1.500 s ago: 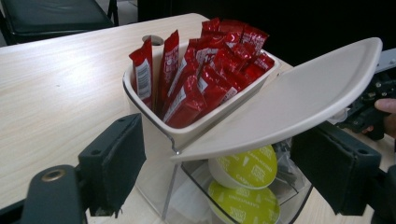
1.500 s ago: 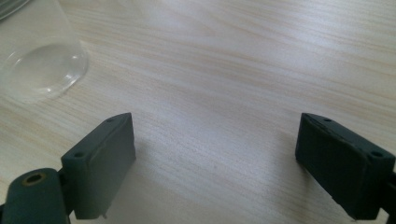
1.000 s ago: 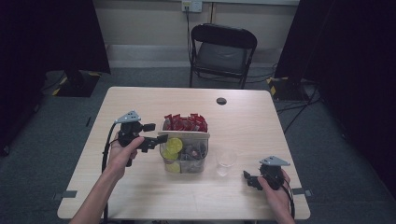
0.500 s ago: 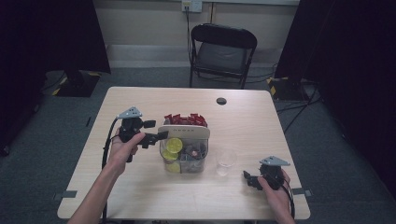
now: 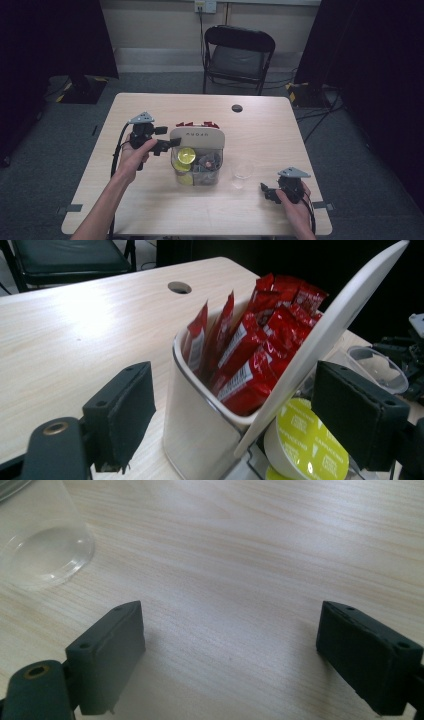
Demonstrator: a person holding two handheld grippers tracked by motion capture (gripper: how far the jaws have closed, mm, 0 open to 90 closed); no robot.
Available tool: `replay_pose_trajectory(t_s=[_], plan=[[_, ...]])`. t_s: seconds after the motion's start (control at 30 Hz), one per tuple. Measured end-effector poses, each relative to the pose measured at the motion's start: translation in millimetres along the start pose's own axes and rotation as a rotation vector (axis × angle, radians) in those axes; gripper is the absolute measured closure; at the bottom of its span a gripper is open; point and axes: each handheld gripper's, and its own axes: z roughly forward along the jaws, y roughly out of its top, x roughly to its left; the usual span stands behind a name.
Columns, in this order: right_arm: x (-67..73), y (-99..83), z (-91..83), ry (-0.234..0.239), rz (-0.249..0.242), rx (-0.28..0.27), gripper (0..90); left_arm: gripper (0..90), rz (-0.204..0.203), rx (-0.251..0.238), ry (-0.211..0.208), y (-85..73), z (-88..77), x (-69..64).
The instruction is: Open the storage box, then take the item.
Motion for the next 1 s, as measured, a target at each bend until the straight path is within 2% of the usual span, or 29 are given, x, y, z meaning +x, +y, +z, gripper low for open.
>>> replay_pose_trajectory(t_s=[0.1, 0.27, 0.47, 0.7, 0.73, 0.83, 1.0], plan=[[0.0, 0.0, 0.0, 0.000, 0.000, 0.000, 11.5, 17.4, 0.004, 0.002, 0.005, 1.4, 0.8, 1.2], [0.0, 0.0, 0.0, 0.000, 0.000, 0.000, 11.4, 14.5, -0.014, -0.012, -0.006, -0.2, 3.8, 5.6], [-0.1, 0.1, 0.0, 0.000, 0.001, 0.000, 11.5, 14.1, -0.014, -0.019, -0.001, -1.2, 4.5, 4.9], [-1.8, -0.2, -1.2, 0.011, 0.005, -0.002, 13.8, 14.6, -0.017, -0.021, 0.000, -2.0, 0.5, 7.3], [-3.5, 0.3, -3.0, 0.028, 0.023, -0.006, 15.6, 14.6, -0.021, -0.021, -0.001, -2.5, -0.1, 8.0], [-5.0, 0.8, -6.1, 0.031, 0.038, 0.004, 15.7, 14.6, -0.018, -0.019, 0.004, -2.7, 0.9, 6.6], [-5.4, 4.9, -15.1, 0.041, 0.041, -0.035, 16.7, 14.2, -0.017, -0.012, 0.010, -2.4, 1.6, 5.9]])
